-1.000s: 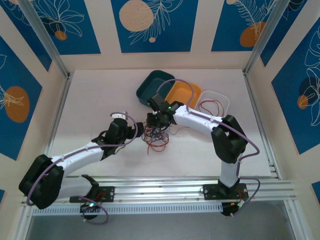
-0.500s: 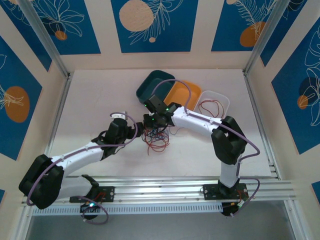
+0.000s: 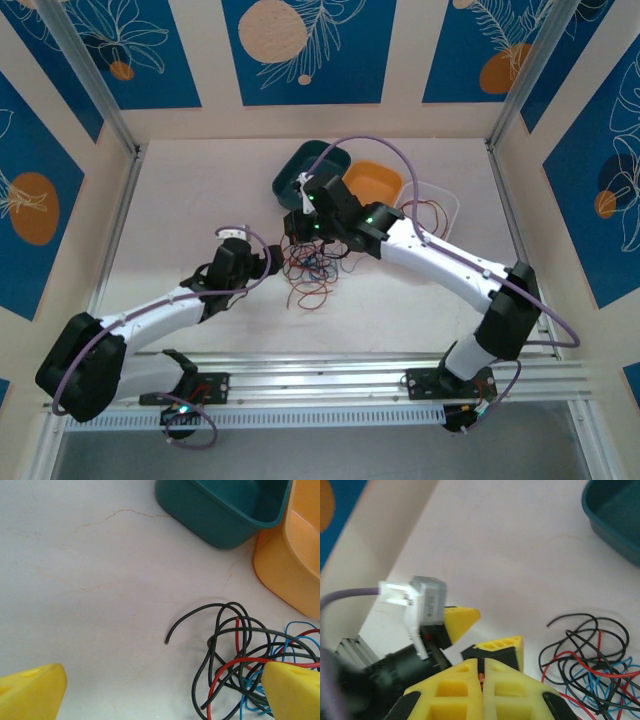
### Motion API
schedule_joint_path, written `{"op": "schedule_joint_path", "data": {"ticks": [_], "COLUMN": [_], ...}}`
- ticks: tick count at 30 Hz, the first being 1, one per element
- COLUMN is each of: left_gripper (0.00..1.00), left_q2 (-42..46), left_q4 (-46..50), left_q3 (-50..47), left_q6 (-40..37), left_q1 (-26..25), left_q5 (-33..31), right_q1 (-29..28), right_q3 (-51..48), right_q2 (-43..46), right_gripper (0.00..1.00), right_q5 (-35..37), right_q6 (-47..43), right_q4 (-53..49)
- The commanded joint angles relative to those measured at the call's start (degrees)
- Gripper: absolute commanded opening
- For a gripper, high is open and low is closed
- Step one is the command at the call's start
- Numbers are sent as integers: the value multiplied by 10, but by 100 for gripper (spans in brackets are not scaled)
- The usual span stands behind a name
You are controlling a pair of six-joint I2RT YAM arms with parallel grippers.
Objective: Untangle the cables
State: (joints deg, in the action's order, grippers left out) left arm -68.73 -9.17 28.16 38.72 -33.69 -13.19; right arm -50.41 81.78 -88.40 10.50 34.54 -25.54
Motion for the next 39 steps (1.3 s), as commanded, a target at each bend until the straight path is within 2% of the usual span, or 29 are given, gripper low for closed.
{"op": "schedule_joint_path", "data": {"ticks": [1,15,39], "left_gripper": [100,100,100], "left_q2": [6,-10,-38], "left_q4": [-17,-26,-39], "left_q3": [-5,2,1], "left_q6": [2,2,7], "left_q1": [8,8,9], "left_q5": [1,18,30], "right_q1": [-6,-9,-11], "right_q3": [-6,78,309], "right_q2": [33,73,75], "right_gripper": [0,0,0], "right_q5": [-1,-33,-53], "right_q6": [-30,-109,-191], "right_q4": [31,44,-60]}}
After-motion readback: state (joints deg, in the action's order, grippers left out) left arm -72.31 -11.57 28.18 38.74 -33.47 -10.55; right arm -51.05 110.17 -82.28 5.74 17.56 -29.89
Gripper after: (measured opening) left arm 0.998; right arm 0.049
